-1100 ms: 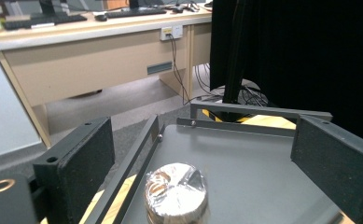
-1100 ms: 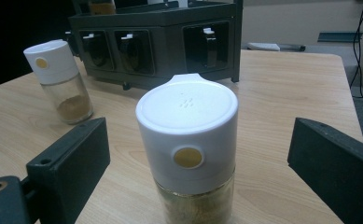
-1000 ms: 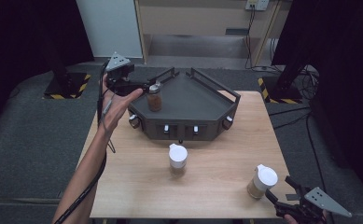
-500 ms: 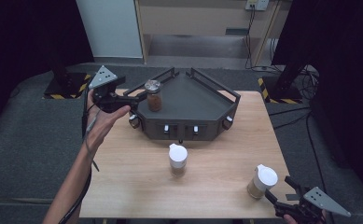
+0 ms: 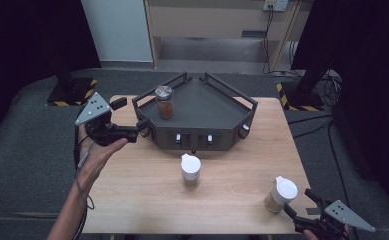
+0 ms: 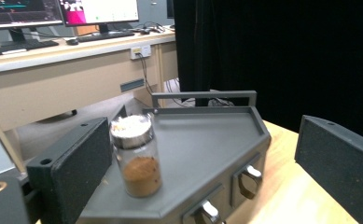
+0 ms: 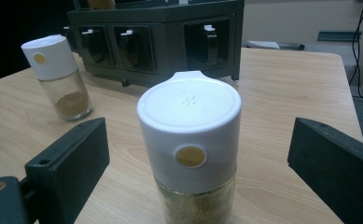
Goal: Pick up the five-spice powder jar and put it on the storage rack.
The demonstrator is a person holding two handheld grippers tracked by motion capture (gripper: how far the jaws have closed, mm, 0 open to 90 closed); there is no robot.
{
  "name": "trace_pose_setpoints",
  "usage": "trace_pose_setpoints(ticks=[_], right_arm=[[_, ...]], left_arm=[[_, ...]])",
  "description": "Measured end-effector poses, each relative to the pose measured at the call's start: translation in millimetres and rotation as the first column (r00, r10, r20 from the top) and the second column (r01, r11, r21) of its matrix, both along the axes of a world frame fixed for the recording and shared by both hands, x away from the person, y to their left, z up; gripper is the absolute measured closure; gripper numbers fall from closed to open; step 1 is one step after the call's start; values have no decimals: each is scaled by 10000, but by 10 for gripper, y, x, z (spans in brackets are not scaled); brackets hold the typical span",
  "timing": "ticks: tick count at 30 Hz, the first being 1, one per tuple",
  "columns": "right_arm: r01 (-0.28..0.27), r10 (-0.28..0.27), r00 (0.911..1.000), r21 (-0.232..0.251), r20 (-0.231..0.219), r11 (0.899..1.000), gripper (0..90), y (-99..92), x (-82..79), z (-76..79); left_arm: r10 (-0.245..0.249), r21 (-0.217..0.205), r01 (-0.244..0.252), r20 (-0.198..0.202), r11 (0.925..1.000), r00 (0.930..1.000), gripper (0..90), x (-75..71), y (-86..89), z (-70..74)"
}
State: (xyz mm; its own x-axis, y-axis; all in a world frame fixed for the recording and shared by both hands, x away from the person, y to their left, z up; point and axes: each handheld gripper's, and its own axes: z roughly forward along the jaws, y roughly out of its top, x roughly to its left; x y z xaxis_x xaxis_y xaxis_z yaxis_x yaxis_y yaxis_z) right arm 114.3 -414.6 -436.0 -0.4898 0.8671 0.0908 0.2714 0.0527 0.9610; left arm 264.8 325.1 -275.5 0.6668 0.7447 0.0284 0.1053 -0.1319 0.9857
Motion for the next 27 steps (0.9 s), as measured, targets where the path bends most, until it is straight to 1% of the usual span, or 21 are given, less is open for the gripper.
trace_pose_setpoints(ticks=[6, 8, 13, 14, 16, 18, 21, 23, 25, 27], right_arm=[[-2, 2, 10000, -4, -23, 10000, 53, 3, 3, 2], [0, 0, 10000, -9, -13, 10000, 53, 4, 1, 2], [18, -18, 10000, -17, -24, 10000, 53, 8, 1, 4], [18, -18, 10000, -16, -17, 10000, 53, 7, 1, 4], [28, -28, 10000, -19, -28, 10000, 53, 11, 2, 4], [23, -23, 10000, -29, -40, 10000, 53, 13, 3, 6], [35, -35, 10000, -36, -22, 10000, 53, 13, -1, 6], [52, -52, 10000, -31, -31, 10000, 53, 15, -1, 7], [46, -46, 10000, -47, -30, 10000, 54, 14, -1, 7], [54, -54, 10000, -40, -24, 10000, 54, 15, -1, 7]], left_arm=[[-25, -36, 25, 41, 10000, 10000, 31, -208, 103, -131], [-24, -63, 24, 26, 10000, 10000, 31, -255, 128, -164], [85, 107, -86, 121, 9999, 9999, 30, -426, 192, -277], [123, 80, -124, 158, 9999, 9998, 31, -460, 206, -313], [117, -72, -116, 93, 9999, 9999, 31, -507, 244, -389], [184, -73, -184, 93, 9998, 9998, 31, -552, 269, -464], [209, -261, -208, 14, 9994, 9998, 30, -591, 311, -593], [324, -104, -324, -69, 9994, 9995, 28, -621, 316, -649], [393, -19, -393, -58, 9992, 9992, 28, -651, 324, -724], [400, -147, -403, -173, 9991, 9990, 27, -664, 350, -816]])
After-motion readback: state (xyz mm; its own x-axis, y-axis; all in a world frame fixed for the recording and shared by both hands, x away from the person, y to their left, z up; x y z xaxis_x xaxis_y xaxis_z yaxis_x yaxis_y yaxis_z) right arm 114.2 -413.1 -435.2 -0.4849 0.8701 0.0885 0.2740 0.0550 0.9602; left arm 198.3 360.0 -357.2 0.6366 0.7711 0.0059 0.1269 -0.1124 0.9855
